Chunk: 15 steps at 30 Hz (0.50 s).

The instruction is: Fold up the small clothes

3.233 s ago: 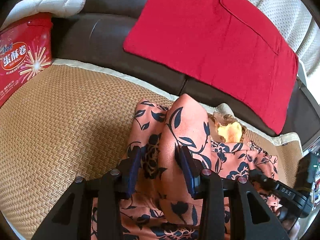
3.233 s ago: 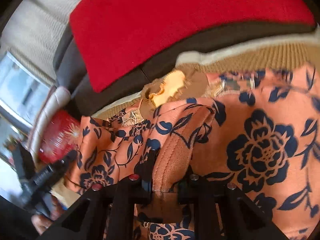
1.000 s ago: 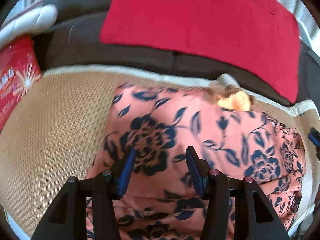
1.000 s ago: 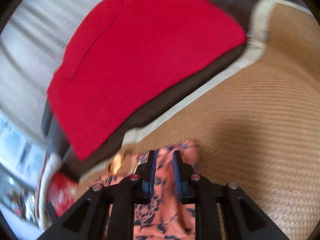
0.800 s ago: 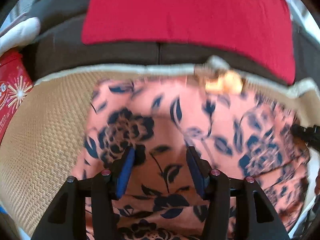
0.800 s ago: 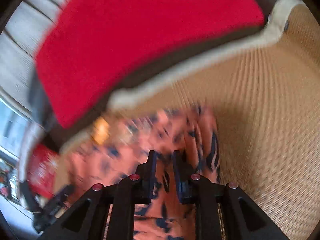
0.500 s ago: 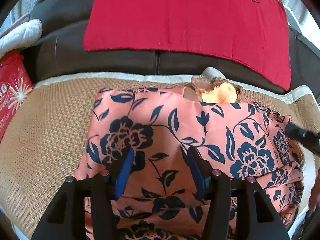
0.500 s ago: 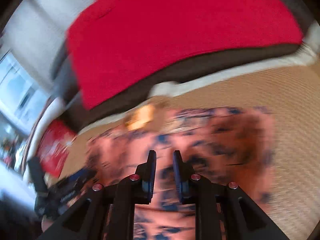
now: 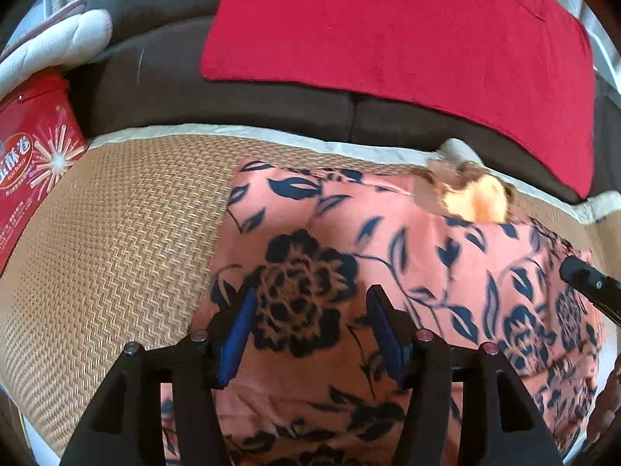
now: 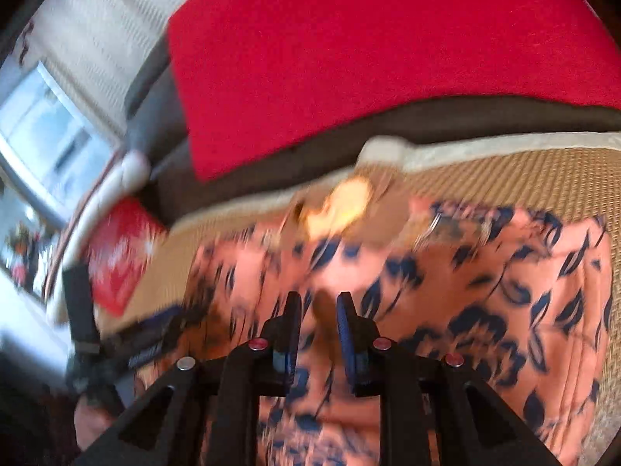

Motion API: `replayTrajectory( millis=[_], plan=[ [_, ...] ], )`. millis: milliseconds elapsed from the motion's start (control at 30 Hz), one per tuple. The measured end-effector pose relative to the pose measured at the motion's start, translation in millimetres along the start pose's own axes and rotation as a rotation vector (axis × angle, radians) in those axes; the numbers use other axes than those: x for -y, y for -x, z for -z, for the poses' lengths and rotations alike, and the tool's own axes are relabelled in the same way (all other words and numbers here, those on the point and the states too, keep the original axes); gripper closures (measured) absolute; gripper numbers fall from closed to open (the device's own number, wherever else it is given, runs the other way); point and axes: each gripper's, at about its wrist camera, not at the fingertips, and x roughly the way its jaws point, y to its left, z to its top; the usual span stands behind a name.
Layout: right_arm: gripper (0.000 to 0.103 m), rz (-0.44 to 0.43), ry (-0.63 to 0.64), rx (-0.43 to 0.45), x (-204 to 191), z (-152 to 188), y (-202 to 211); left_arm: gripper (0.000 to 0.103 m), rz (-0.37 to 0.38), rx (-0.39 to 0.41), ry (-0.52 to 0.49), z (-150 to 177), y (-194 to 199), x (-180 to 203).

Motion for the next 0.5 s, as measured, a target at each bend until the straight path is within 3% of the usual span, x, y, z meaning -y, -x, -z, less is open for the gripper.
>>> replayTrajectory(
  millis=[200,400,500],
  plan=[
    [0.080,0.068,-0.067,-0.083,18,0,-33,0.041,-0.052,-0.056,-0.009,-18,-32,-6],
    [0.080,0.080,-0.031,-0.042,13,-6,-10,0.041,-0.014,-0.015,0.009,-23,-29,11],
    [0.079,0.118,-0.005,0.003,15,-6,11,0.041,-0.043,0.029,-0.011,-22,-16,10]
  ],
)
